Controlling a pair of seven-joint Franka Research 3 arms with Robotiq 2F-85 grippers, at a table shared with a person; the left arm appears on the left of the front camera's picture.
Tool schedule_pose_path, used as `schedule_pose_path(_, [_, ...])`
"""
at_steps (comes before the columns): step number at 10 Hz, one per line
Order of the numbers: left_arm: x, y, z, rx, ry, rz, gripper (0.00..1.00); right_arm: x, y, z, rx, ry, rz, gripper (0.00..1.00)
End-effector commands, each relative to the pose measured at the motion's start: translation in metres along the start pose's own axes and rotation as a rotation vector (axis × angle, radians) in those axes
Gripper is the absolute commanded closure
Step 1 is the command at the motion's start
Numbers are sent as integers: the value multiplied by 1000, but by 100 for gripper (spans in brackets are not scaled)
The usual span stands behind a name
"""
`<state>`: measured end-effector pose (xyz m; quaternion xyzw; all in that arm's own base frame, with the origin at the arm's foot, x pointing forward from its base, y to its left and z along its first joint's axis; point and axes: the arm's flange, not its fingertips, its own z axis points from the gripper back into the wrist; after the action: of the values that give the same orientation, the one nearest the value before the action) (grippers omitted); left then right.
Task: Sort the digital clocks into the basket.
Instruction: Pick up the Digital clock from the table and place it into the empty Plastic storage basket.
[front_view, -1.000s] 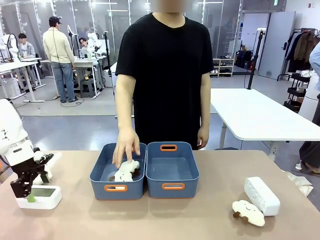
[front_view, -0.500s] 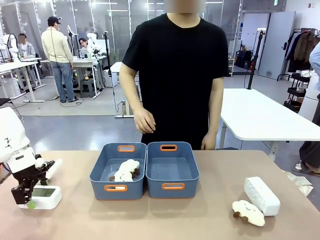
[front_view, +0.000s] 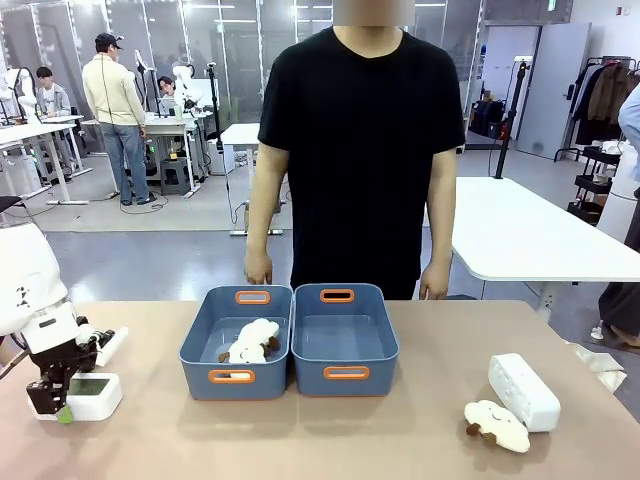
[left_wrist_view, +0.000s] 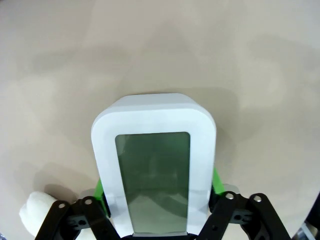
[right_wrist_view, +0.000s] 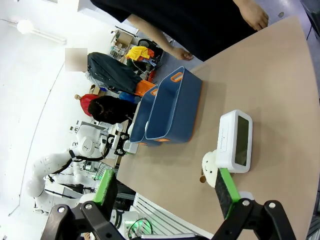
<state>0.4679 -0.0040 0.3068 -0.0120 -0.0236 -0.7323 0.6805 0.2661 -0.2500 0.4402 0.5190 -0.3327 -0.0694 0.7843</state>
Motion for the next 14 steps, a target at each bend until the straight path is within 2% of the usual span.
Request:
schedule_pose_path(1, [-1, -4, -4, 14, 26, 18, 100, -1, 1, 1, 8, -1, 6, 0])
schedule_pose_path(3, [-1, -5, 2, 17, 9, 34, 100, -1, 1, 1, 8, -1, 6, 0])
schedule_pose_path(4, [-1, -7, 9, 21, -10, 43, 79, -1, 1, 1, 8, -1, 6, 0])
schedule_pose_path(5, [-1, -8, 28, 46, -53, 80, 29, -1, 1, 1, 8, -1, 6, 0])
schedule_pose_path(7, [7, -16, 123, 120, -251, 164, 29, -1, 1, 1, 8, -1, 6, 0])
schedule_pose_path(8, [18, -16, 157, 167, -289, 143, 29, -1, 1, 1, 8, -1, 6, 0])
schedule_pose_path(9, [29, -12, 172, 166, -296, 167, 29, -1, 1, 1, 8, -1, 6, 0])
schedule_pose_path(10, [46, -6, 179, 115, -376, 202, 29, -1, 1, 1, 8, -1, 6, 0])
schedule_pose_path(12, [136, 14, 190, 172, -492, 221, 29, -1, 1, 1, 8, -1, 6, 0])
schedule_pose_path(14, [233, 28, 182, 174, -518, 170, 29, -1, 1, 1, 8, -1, 6, 0])
